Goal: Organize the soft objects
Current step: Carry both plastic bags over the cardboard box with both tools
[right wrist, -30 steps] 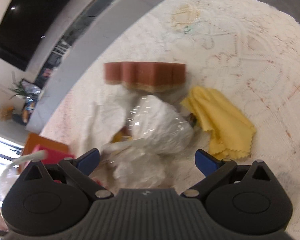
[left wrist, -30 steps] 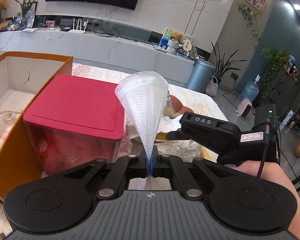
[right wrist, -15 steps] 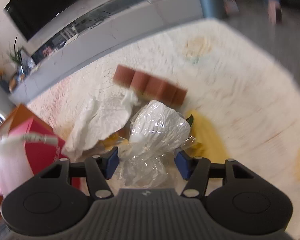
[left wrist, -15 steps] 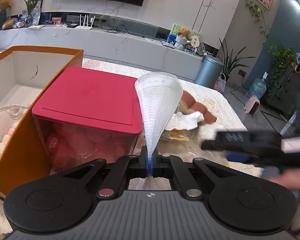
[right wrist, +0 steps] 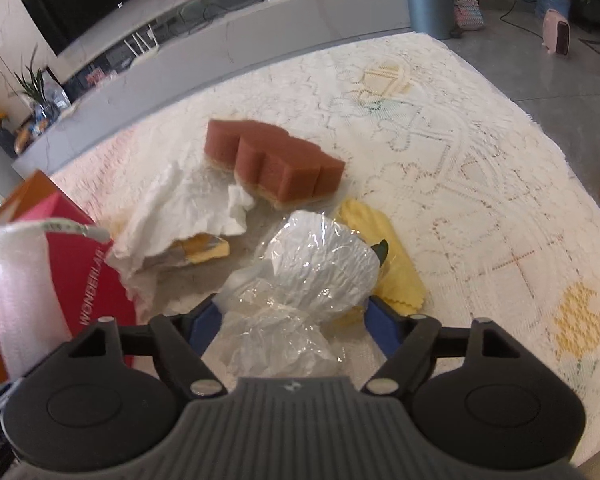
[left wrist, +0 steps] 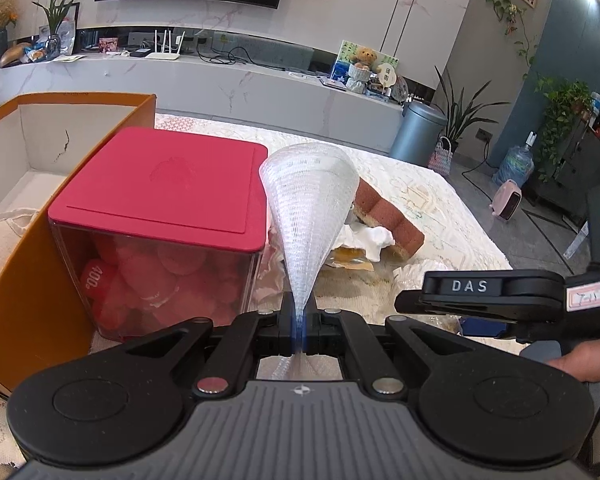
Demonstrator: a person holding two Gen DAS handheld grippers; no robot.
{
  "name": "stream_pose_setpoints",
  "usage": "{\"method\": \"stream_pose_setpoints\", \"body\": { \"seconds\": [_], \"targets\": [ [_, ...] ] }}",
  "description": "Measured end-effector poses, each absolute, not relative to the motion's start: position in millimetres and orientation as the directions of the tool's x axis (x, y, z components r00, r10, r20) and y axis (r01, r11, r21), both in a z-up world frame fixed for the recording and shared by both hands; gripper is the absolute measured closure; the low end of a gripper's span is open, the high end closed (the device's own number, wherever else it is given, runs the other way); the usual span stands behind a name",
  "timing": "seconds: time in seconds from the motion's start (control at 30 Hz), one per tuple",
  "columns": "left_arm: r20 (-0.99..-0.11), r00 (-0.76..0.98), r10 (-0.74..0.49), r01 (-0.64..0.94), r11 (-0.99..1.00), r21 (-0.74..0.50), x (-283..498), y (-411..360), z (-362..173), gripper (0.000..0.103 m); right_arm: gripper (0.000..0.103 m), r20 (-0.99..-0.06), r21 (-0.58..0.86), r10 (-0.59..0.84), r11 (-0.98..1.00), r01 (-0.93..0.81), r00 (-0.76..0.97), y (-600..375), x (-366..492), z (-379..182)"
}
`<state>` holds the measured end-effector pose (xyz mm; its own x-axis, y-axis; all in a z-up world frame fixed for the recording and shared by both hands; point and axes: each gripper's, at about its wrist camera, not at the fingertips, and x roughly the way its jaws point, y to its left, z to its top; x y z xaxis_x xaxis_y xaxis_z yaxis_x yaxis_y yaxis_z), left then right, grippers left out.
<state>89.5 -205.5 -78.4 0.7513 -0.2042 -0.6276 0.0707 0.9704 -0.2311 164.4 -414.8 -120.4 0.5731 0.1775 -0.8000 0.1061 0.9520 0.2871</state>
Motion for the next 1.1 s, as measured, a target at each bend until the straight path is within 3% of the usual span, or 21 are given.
{"method": "stream_pose_setpoints", "body": {
  "seconds": [0.2, 0.43, 0.63, 1.1],
  "targets": [
    [-0.656, 0.727, -0.200, 0.082, 0.975, -0.207, 90.5, -208.6, -81.0, 0.101, 0.029, -0.822, 0.214, 0.148, 0.975, 0.058, 0.549, -408.7, 170.7, -123.3],
    [-0.645, 0.743, -0.181, 0.103, 0.982, -0.157, 81.0, -214.3, -75.2, 0.101, 0.039, -0.790, 0.210, 0.167, 0.978, 0.004, 0.590, -411.8, 159.0, -108.1],
    [-0.633, 0.750, -0.191, 0.112, 0.980, -0.164, 75.4, -204.9, -58.9, 0.101, 0.040, -0.769, 0.162, 0.124, 0.987, 0.004, 0.627, -415.4, 144.2, -89.2],
    [-0.524, 0.833, -0.178, 0.090, 0.978, -0.190, 60.8, -148.3, 12.6, 0.101, 0.041, -0.568, 0.257, 0.144, 0.966, 0.008, 0.811, -418.5, 107.3, -22.6]
  ]
}}
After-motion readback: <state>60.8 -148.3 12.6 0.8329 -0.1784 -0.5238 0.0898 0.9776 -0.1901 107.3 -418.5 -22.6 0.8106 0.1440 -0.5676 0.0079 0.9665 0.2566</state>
